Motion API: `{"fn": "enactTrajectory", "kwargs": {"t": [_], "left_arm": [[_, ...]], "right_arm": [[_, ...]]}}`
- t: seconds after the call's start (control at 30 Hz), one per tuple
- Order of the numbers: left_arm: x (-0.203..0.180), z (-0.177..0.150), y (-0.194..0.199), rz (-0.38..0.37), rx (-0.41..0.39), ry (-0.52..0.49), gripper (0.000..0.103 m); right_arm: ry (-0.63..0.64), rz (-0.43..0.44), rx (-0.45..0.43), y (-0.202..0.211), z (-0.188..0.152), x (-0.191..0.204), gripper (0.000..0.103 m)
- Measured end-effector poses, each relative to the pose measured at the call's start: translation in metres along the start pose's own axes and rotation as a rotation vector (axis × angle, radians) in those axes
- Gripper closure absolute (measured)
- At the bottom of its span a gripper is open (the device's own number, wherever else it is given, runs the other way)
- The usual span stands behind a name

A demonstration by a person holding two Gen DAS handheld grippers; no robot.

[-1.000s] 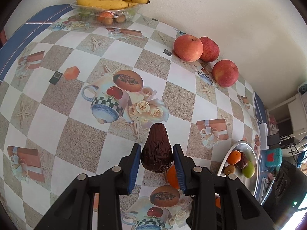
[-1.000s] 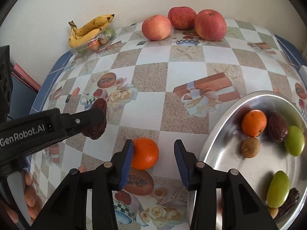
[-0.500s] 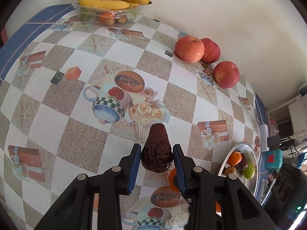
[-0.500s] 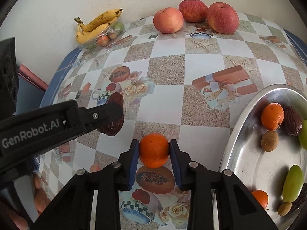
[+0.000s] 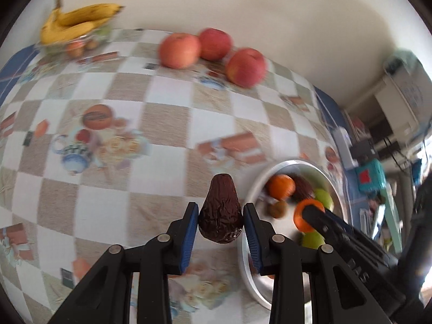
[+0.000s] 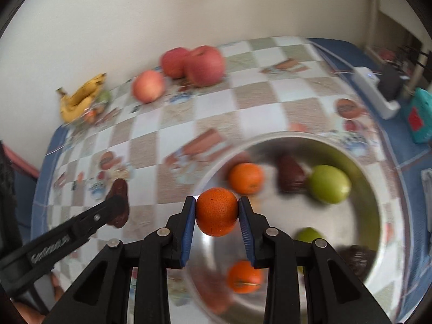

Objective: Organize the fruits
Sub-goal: 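Carry both fruits over the bowl and open both tools to drop them, then withdraw both open tools away from the bowl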

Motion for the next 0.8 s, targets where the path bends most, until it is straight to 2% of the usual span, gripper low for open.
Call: {"fn": "enactTrajectory", "kwargs": {"t": [0.1,0.17,0.2,0.3,0.4,0.47,0.5,0.53,0.6,0.63,0.7,0.8], "left_arm": [[-0.027,-0.008,-0.008,-0.049,0.037,-0.066,0.065],[-0.038,-0.012,-0.011,-0.047,0.051,-0.102,0.056],[-0.042,-0.014,-0.012,-0.043,0.053,-0.118,0.047],[-0.041,-0.016,-0.014,-0.020,0.056,-0.130,0.047],[-0.028,-0.014,-0.015,0.019,0.058,-0.094,0.045],[-0.014,-0.014,-0.016,0.072,0.050,-0.069,0.027],[-0.007,-0.014,-0.016,0.103,0.044,-0.056,0.018],[0.001,-0.014,-0.016,0.137,0.043,-0.044,0.013],[0.015,-0.015,-0.015,0.189,0.030,-0.033,0.006],[0.022,-0.017,-0.014,0.222,0.017,-0.027,0.000],[0.033,-0.019,-0.012,0.276,-0.002,-0.020,0.000],[0.045,-0.024,-0.007,0.324,-0.015,-0.005,0.000]], "right_arm": [[-0.049,-0.060,0.006,0.002,-0.001,-0.028,0.068],[-0.085,-0.070,0.009,0.004,-0.002,-0.042,0.068],[-0.098,-0.072,0.012,0.004,-0.002,-0.047,0.068],[-0.115,-0.069,0.015,0.003,-0.002,-0.053,0.068],[-0.098,-0.076,0.013,0.004,-0.002,-0.049,0.068],[-0.085,-0.075,0.013,0.004,-0.002,-0.045,0.068],[-0.078,-0.076,0.013,0.004,-0.003,-0.043,0.063],[-0.067,-0.077,0.015,0.003,-0.005,-0.041,0.049],[-0.046,-0.092,0.024,0.002,-0.009,-0.037,0.034],[-0.039,-0.100,0.024,0.001,-0.011,-0.036,0.033],[-0.024,-0.108,0.029,-0.001,-0.015,-0.033,0.032],[0.005,-0.108,0.029,-0.002,-0.022,-0.027,0.015]]}}
Point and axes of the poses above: each gripper's, at about its wrist camera, not at the fingertips, and y roughly against the way its jaws point, x to its left, z to its top, the point moved 3 cm from there along -y, roughly the way its jaws point, and after that the axes turned 4 degrees about -x, right-handed, at the moved point
